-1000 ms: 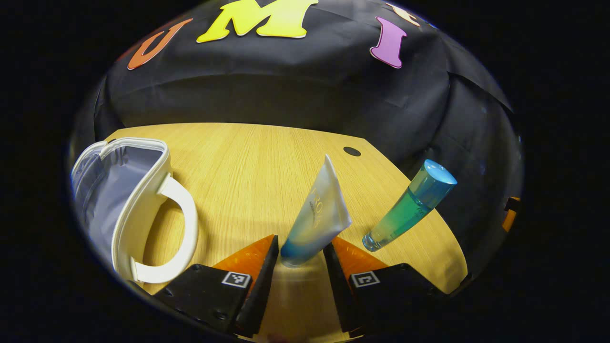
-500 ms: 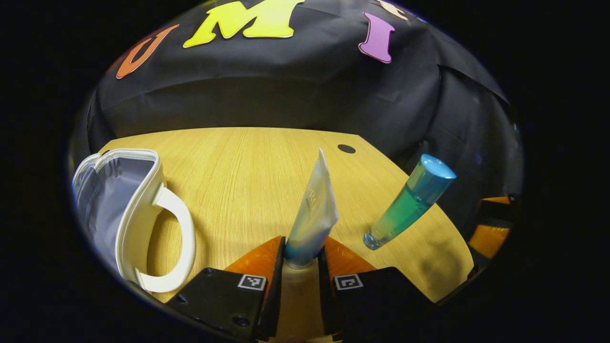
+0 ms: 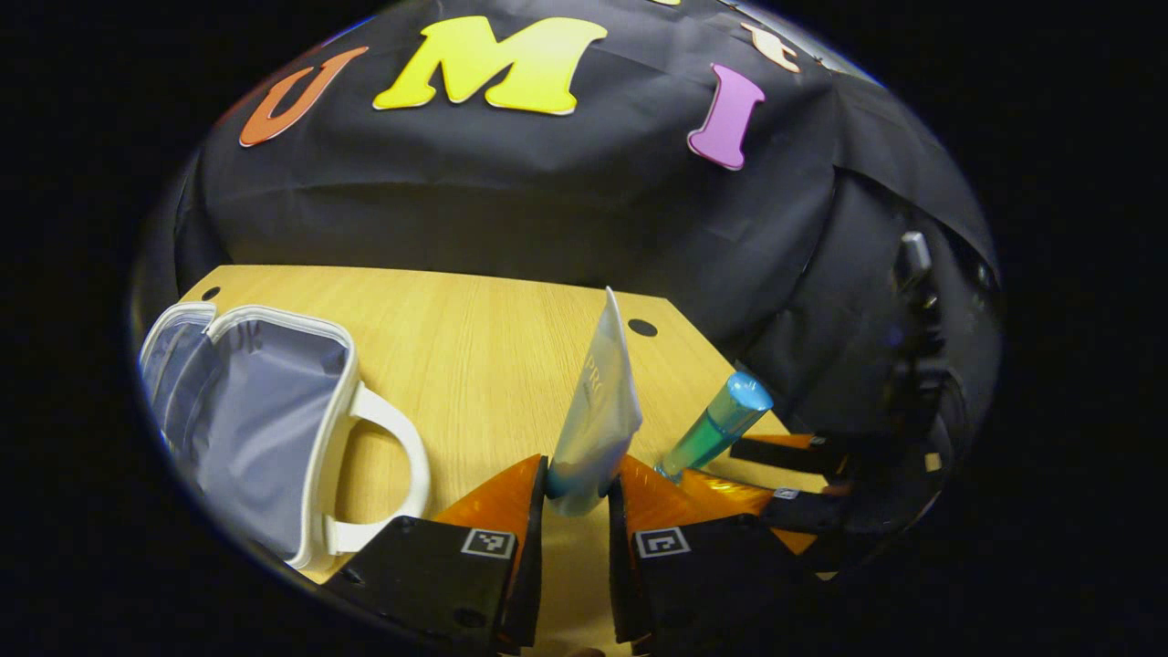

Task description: First open the suitcase, pack the skin care products into it, and then close the suitcase.

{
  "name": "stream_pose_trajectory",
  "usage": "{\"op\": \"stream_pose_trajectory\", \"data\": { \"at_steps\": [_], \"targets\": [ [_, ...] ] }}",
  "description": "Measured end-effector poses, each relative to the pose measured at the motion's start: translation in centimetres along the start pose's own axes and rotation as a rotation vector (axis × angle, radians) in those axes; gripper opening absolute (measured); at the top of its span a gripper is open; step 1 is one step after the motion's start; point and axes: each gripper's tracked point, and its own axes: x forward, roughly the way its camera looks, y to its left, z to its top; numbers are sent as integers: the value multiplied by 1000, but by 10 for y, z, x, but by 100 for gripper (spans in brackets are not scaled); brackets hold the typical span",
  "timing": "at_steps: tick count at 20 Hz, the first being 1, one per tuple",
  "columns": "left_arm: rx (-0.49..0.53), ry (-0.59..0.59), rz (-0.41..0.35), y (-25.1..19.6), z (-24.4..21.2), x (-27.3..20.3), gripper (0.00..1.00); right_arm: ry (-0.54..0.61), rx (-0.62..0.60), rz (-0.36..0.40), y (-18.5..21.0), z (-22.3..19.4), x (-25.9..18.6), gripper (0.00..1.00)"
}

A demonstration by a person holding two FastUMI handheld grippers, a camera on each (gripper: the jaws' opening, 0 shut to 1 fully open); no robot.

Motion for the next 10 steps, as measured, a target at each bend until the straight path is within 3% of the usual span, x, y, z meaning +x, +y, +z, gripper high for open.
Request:
{"op": "stream_pose_trajectory", "data": {
  "at_steps": [3, 4, 6, 8, 10],
  "targets": [
    [-10, -24, 21, 12, 18, -20, 33, 10, 24, 4, 4, 0, 18, 81],
    [-15, -26, 29, 19, 22, -26, 34, 12, 34, -2, 5, 0, 22, 72],
    [-28, -38, 47, 31, 29, -36, 34, 15, 44, -26, 1, -2, 33, 70],
    [-49, -46, 72, 46, 34, -47, 34, 21, 54, -43, -1, 0, 38, 56],
    [-71, -50, 95, 64, 36, -54, 33, 23, 56, -50, -2, 1, 41, 49]
  ]
}}
